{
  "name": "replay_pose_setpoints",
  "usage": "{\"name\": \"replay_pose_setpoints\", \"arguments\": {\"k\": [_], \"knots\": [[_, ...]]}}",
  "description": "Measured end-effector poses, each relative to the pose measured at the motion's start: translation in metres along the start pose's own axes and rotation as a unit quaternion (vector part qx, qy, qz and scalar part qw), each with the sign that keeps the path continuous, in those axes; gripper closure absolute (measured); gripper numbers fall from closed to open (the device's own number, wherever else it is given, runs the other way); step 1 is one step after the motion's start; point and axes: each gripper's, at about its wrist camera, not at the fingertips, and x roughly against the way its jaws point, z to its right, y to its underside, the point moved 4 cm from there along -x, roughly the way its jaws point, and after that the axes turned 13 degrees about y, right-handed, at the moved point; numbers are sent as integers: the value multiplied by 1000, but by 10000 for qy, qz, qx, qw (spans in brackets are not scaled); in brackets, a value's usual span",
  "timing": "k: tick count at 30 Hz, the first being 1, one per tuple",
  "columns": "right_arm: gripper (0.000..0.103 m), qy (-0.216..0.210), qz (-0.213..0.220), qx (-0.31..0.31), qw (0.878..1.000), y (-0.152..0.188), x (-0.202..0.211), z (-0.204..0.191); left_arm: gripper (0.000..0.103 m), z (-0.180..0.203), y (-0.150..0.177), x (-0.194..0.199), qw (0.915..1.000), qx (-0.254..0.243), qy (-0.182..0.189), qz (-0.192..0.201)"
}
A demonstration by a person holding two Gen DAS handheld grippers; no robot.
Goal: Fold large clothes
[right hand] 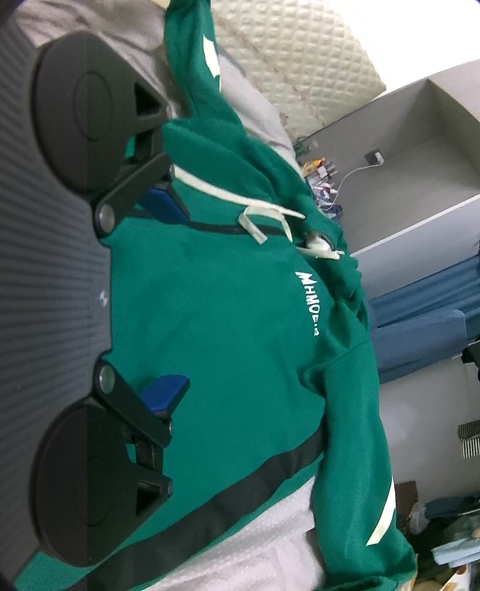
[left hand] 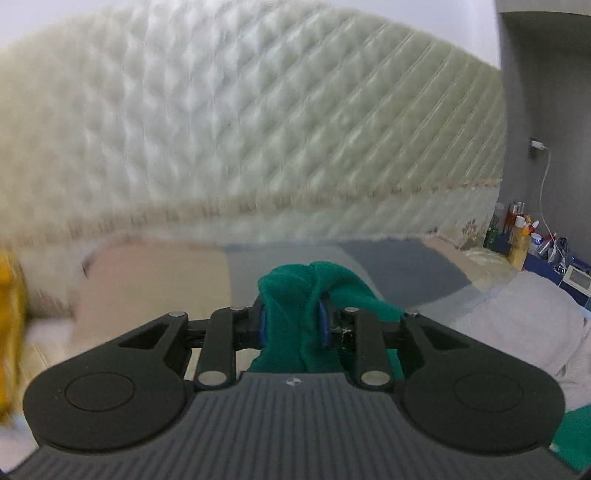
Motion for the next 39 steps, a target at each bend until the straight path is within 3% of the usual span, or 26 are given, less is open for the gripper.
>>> {"name": "replay_pose_setpoints", "arguments": {"k": [3,5,7,9,15,22,26,28,31,32,34,37,39], "knots": [[13,25,21,44,10000,-2,-8,0,61,0,14,-12,9998,-134,41,-103],[13,22,-18,-34,10000,-3,-11,5,32,-2,23,-13,9992,-128,269,-261],[13,-1,-69,-159,9999,-4,-12,11,26,0,32,-2,9978,-158,450,-462],[13,22,-88,-246,9997,-4,-9,17,23,1,42,16,9966,-157,500,-643],[13,264,-119,-443,9986,-9,10,42,18,16,81,84,9839,69,1320,-1203],[13,561,-317,-582,9962,-5,43,77,17,40,147,179,9472,782,2541,-1793],[13,306,-448,-895,9945,-2,63,97,17,56,186,224,9336,560,2838,-2115],[13,210,-526,-1076,9926,1,72,107,17,67,210,245,9175,373,3197,-2339],[13,156,-573,-960,9936,4,85,117,17,65,236,270,9149,321,3231,-2398],[13,212,-642,-851,9941,6,87,120,17,64,242,276,9100,422,3296,-2478],[13,215,-877,-724,9933,11,88,126,17,62,248,286,9036,484,3434,-2516],[13,45,-1005,-679,9926,9,91,129,16,57,247,301,9040,484,3475,-2445],[13,7,-1079,-650,9920,8,94,132,14,55,250,297,8978,577,3568,-2517]]}}
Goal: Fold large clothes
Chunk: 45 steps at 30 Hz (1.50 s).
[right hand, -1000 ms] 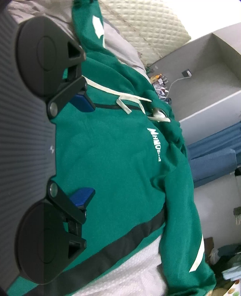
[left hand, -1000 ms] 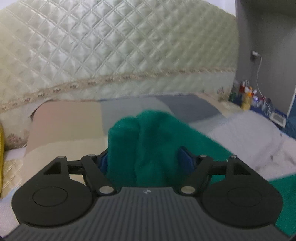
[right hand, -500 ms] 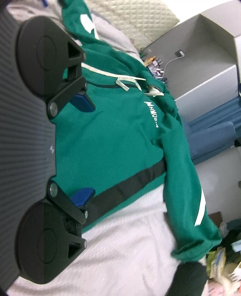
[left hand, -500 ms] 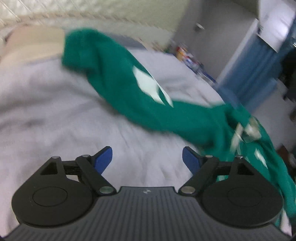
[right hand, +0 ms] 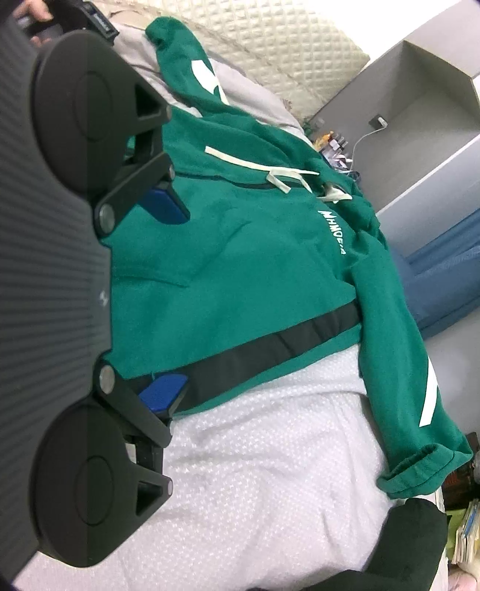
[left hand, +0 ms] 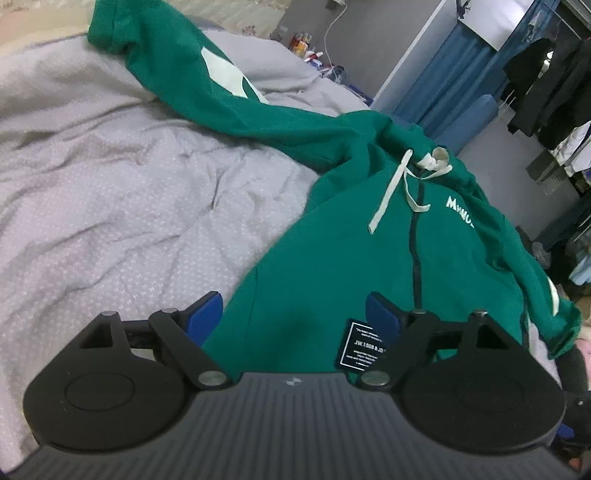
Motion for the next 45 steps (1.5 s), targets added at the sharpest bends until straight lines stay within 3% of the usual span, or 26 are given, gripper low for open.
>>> {"name": "replay_pose_setpoints", "arguments": {"k": [6,7,8,16,19,24,26,27,29,30,32,38,45], "knots": [[13,154,-312,-219,9992,-2,-5,24,14,-35,-2,-18,9977,655,-70,-159],[11,186,-351,-358,9986,-3,-7,28,14,-39,-2,-20,9970,751,-15,-178],[0,216,-388,-484,9978,-3,-9,31,15,-42,-2,-21,9963,838,49,-174],[0,242,-937,-1494,9840,3,-45,54,17,-49,5,-32,9955,904,52,-276],[0,-28,-975,-1704,9805,8,-49,51,23,-44,9,-33,9943,943,359,-341],[12,-615,-635,-1615,9829,6,-24,39,41,-37,16,-26,9889,1085,930,-415],[24,-606,-565,-1480,9855,7,-18,38,47,-33,20,-28,9882,1063,964,-540],[28,-560,-594,-1526,9849,8,-17,41,56,-32,21,-30,9891,1012,887,-606],[55,-338,-660,-1606,9842,12,-18,46,72,-30,24,-32,9913,902,693,-670],[61,-177,-689,-1551,9853,13,-20,47,82,-30,25,-31,9919,892,627,-651],[70,-36,-622,-1371,9886,16,-16,45,88,-32,25,-25,9917,974,629,-552],[76,31,12,-924,9957,11,15,35,91,-22,19,13,9890,953,1131,-21],[84,-551,375,-1041,9923,8,44,42,91,-19,19,63,9794,1196,1565,436]]}}
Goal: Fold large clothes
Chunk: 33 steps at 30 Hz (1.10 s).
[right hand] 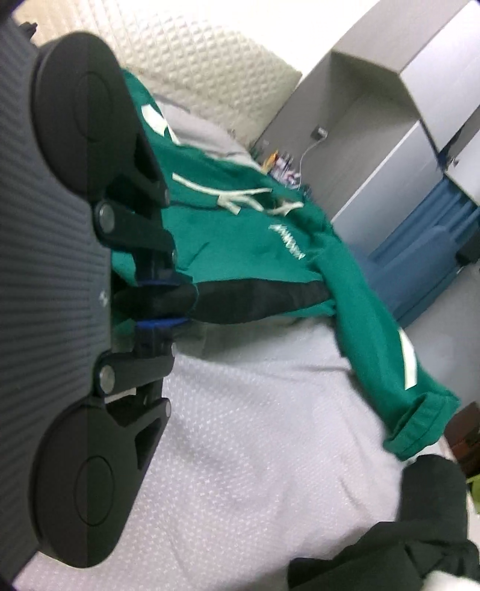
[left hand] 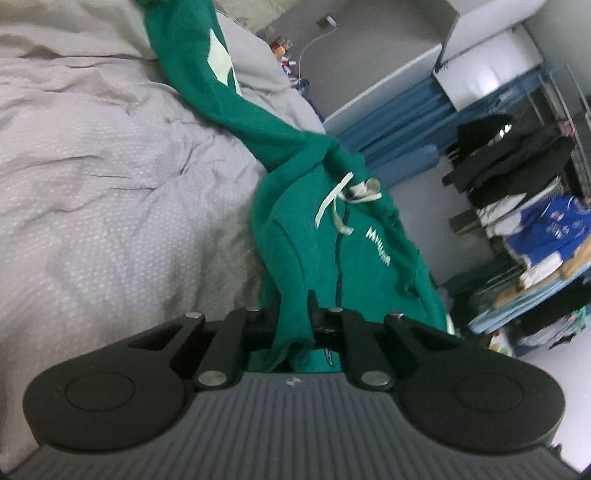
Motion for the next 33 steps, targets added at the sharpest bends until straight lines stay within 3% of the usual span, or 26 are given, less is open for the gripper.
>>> {"name": "replay_pose_setpoints", "arguments": {"k": [3,5,9,13,16,17,18,20,27,33], "knots": [[85,-51,93,-113,9999,-1,10,6,92,2,3,15,9997,197,67,89],[85,203,47,-227,9995,-1,11,10,91,6,7,21,9998,181,31,60],[85,649,21,-266,9975,-1,5,15,91,12,18,21,9987,-75,-489,-151],[83,719,-162,-343,9967,2,-1,19,88,15,25,15,9950,-373,-856,-341],[76,645,-217,-408,9968,5,3,23,78,15,24,14,9927,-406,-1073,-377],[70,655,-177,-382,9970,4,5,23,69,16,24,15,9923,-409,-1109,-373],[66,690,-110,-338,9970,7,10,20,53,17,23,18,9920,-422,-1139,-355],[46,690,27,-240,9973,8,17,15,43,25,23,23,9904,-528,-1249,-269],[44,312,496,188,9981,6,46,-5,37,83,35,35,9722,-1680,-1617,-208],[44,-65,758,337,9965,-2,66,-15,32,140,49,34,9619,-2311,-1451,-157]]}}
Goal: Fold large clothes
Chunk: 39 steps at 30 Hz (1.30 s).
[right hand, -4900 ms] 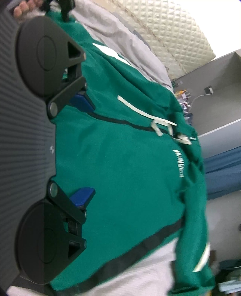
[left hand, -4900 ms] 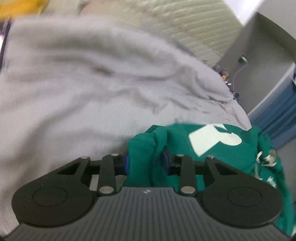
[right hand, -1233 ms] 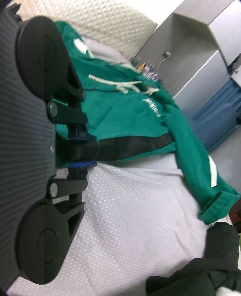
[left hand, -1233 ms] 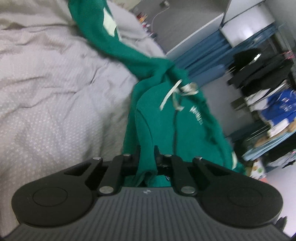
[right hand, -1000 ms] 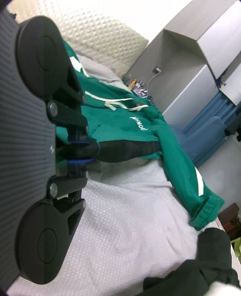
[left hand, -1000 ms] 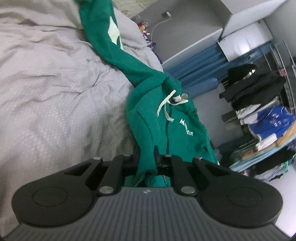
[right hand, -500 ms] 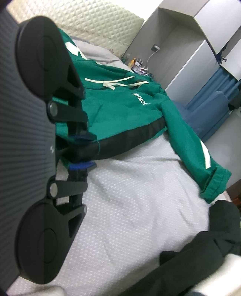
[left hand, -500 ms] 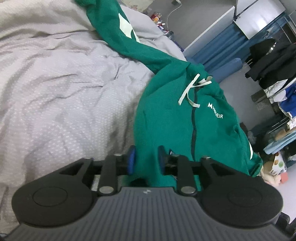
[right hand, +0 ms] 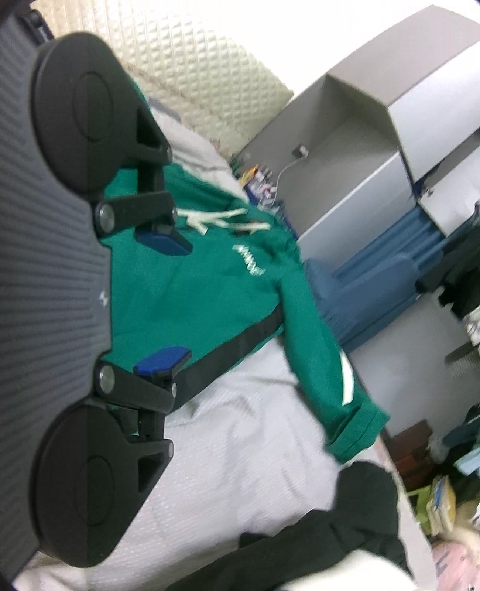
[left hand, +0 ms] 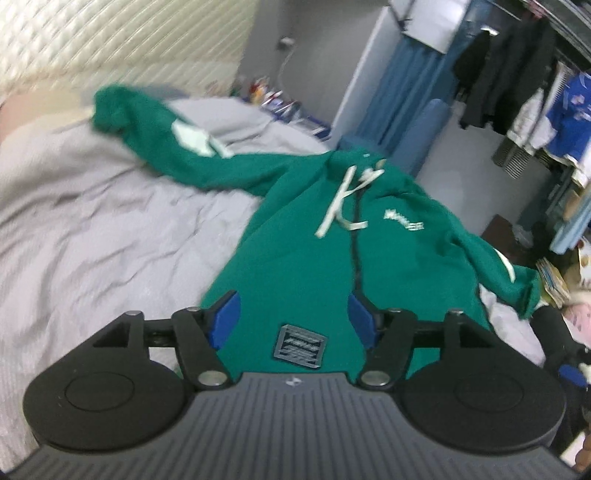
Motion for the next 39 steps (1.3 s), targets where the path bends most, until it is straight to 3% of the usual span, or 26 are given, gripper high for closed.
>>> {"name": "replay_pose_setpoints", "arguments": {"k": [6,8,12,20,22,26,33,35,37,39], "knots": [[43,-228,95,297,9993,-18,4,-9,27,66,-15,-8,9983,-427,386,125],[35,-332,95,345,9988,-27,1,-10,25,83,-17,-17,9969,-535,554,181],[34,-187,244,464,9984,-53,-15,0,19,104,-12,-49,9942,-846,629,206],[23,371,117,709,9967,-93,-108,37,14,86,4,-131,9923,-1145,471,-2],[17,599,224,825,9945,-104,-134,44,13,74,7,-148,9928,-1089,491,-52],[16,1065,502,908,9889,-129,-185,60,13,51,9,-179,9939,-989,427,-228],[16,2111,1193,1333,9610,-165,-262,76,13,22,7,-222,9945,-858,382,-455],[17,2424,1469,1574,9460,-169,-279,78,13,13,6,-232,9944,-588,605,-644],[17,2689,1699,1733,9321,-172,-294,83,13,4,6,-239,9950,-411,546,-729],[17,2898,1719,1845,9233,-174,-307,91,13,-1,7,-247,9944,-562,371,-815]]}}
